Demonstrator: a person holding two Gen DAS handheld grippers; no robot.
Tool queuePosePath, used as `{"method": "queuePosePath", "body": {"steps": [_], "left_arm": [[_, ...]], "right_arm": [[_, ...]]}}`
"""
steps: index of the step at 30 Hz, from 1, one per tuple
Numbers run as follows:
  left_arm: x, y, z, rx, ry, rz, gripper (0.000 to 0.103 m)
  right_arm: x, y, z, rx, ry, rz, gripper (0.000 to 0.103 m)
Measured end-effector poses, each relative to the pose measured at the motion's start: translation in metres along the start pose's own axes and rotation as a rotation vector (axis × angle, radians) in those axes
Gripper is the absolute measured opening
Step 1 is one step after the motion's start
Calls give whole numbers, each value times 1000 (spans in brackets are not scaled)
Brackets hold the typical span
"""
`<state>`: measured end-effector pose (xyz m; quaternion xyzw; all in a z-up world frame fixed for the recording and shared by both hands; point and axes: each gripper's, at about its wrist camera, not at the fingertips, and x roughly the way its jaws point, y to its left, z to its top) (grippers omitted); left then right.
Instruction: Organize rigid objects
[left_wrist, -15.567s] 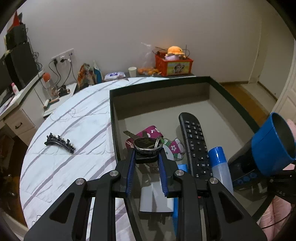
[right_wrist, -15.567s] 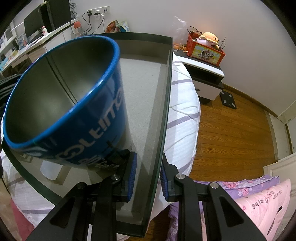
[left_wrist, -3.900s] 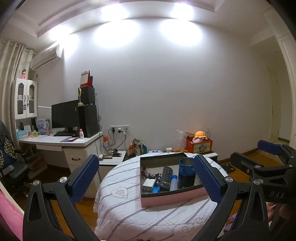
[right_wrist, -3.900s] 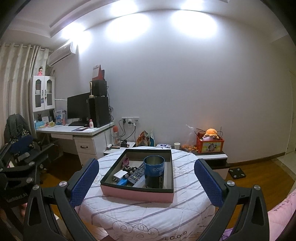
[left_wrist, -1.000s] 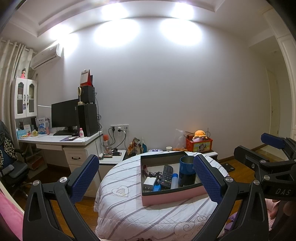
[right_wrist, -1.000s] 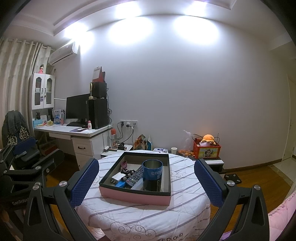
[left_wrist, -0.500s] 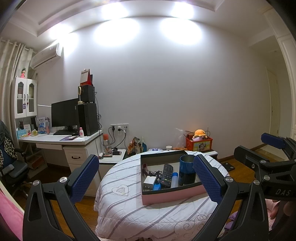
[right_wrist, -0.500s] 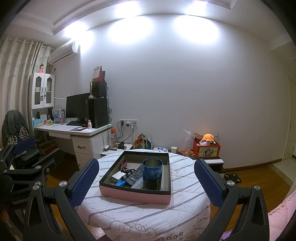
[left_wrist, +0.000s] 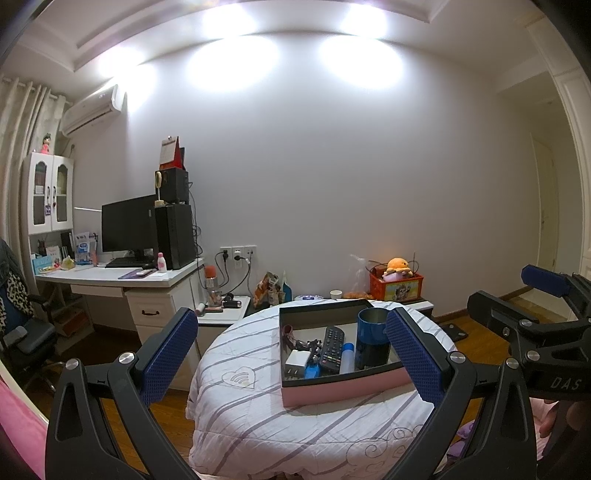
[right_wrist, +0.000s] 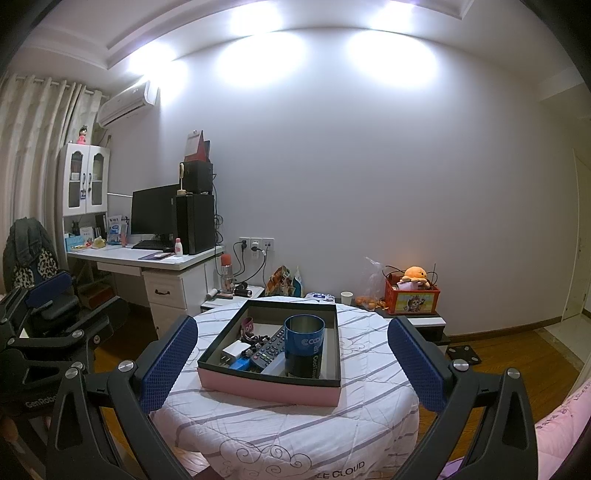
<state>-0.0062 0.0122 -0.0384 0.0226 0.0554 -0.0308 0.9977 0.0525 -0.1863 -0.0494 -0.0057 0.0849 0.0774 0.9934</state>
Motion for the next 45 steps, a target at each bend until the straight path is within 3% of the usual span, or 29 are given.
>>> {"method": "queuePosePath", "body": {"steps": [17, 45], "left_arm": [[0, -5, 1, -10, -16, -43, 103], [2, -5, 4, -16, -2, -46, 103]], "right_arm": [[-5, -9, -4, -9, -10, -25, 103], [-3, -3, 0, -20, 1, -24, 103]]}}
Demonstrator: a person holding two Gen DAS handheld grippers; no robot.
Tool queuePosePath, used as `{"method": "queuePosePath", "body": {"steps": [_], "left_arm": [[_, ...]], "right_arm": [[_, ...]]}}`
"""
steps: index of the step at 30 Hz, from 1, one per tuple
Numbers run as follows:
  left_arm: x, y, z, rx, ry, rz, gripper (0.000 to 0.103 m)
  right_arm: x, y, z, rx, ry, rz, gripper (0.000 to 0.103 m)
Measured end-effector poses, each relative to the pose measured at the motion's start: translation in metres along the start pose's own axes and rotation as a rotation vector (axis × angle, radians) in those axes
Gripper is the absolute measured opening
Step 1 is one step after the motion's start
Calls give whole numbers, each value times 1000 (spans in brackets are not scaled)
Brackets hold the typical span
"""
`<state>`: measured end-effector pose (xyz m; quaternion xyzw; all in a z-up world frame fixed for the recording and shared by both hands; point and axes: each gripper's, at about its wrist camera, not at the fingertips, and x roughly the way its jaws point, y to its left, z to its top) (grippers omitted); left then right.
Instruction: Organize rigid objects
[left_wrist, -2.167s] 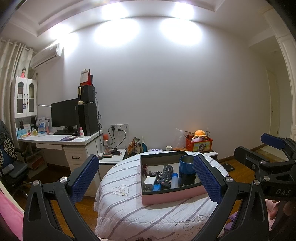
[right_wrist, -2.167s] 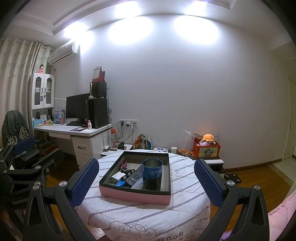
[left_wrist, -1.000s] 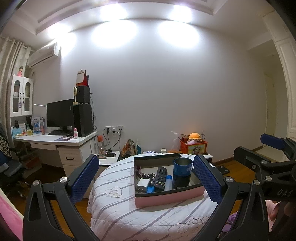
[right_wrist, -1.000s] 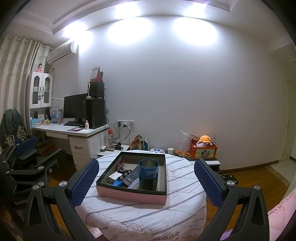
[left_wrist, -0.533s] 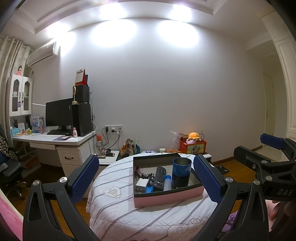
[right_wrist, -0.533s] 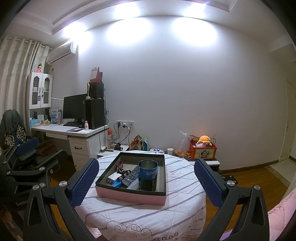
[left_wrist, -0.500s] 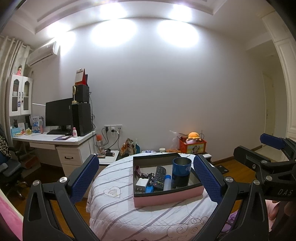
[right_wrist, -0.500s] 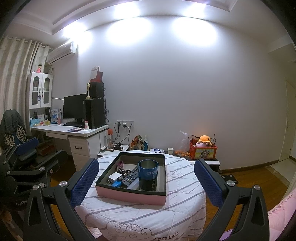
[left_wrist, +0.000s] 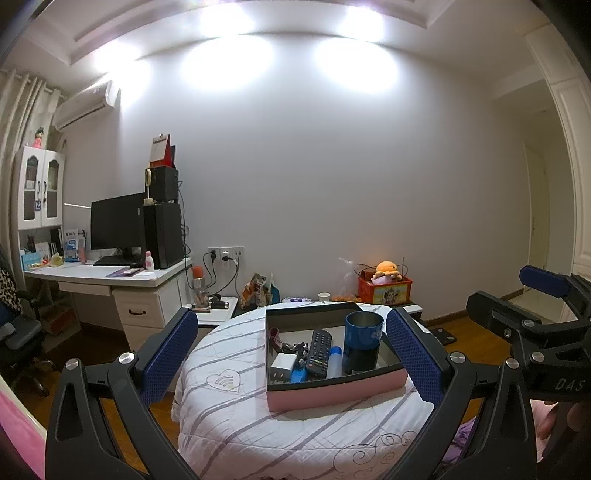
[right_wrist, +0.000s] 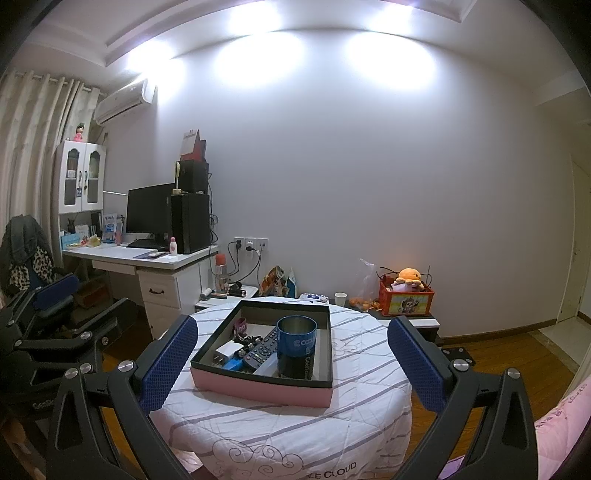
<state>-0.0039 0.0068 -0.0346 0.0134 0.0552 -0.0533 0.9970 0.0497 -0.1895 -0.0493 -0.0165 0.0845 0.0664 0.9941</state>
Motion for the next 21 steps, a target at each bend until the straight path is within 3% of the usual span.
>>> {"method": "queuePosePath", "body": {"steps": [21], "left_arm": [[5, 1, -2, 4, 8, 2, 103]], "right_arm": [[0, 3, -5, -2, 8, -1, 103]]}}
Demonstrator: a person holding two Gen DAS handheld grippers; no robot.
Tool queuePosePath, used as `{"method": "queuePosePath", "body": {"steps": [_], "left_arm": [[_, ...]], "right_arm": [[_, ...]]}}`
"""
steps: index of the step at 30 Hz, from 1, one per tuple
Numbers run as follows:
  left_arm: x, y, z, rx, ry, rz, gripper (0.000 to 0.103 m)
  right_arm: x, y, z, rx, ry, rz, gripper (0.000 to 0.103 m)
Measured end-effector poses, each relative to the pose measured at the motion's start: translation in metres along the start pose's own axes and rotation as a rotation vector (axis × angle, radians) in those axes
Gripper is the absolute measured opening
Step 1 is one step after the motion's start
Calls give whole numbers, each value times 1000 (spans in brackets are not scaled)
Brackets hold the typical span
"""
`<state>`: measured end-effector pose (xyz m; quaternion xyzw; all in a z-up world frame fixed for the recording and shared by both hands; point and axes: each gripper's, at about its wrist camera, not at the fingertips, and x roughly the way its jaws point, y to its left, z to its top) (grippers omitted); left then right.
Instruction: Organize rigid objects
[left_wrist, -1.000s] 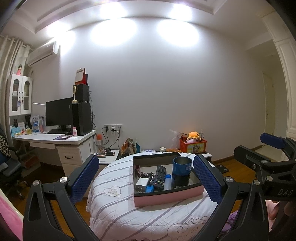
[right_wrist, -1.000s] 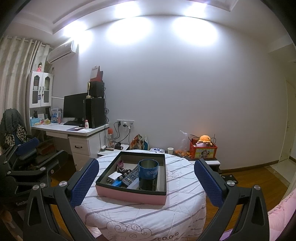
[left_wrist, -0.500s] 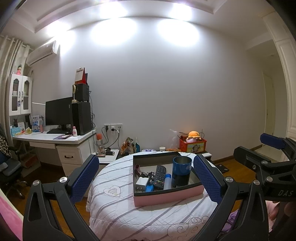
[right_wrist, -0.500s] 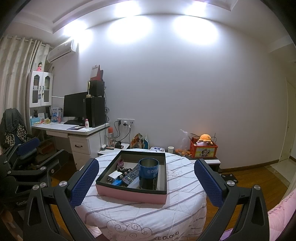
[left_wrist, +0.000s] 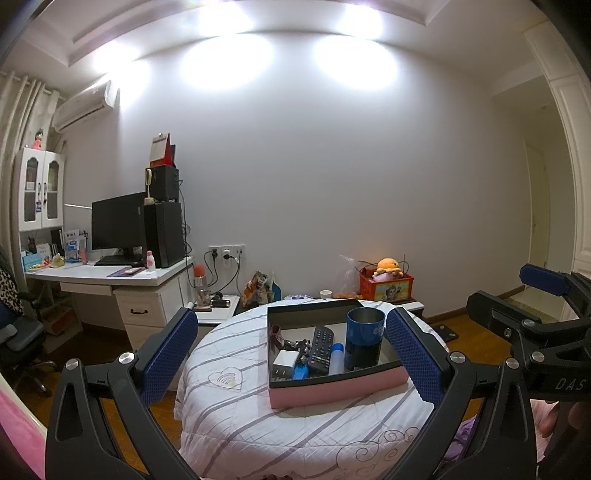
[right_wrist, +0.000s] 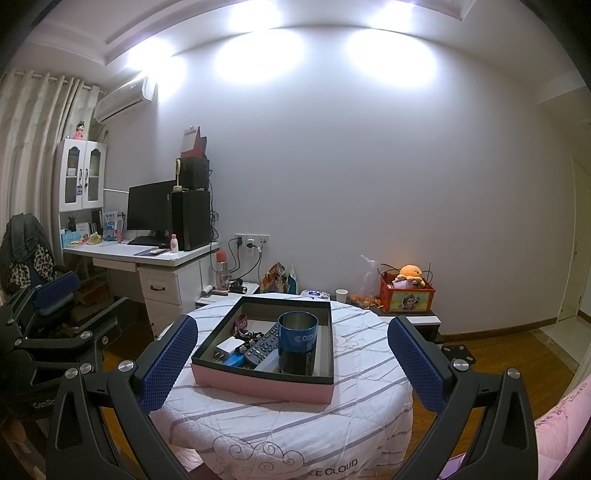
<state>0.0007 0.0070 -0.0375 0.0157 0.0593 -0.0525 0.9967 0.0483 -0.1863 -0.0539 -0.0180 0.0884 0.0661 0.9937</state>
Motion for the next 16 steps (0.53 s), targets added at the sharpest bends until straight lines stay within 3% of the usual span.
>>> {"method": "queuePosePath", "body": {"steps": [16], "left_arm": [[-1, 1, -2, -1, 4, -3, 103]], "right_arm": [[1, 1, -1, 1, 3, 1, 103]]}}
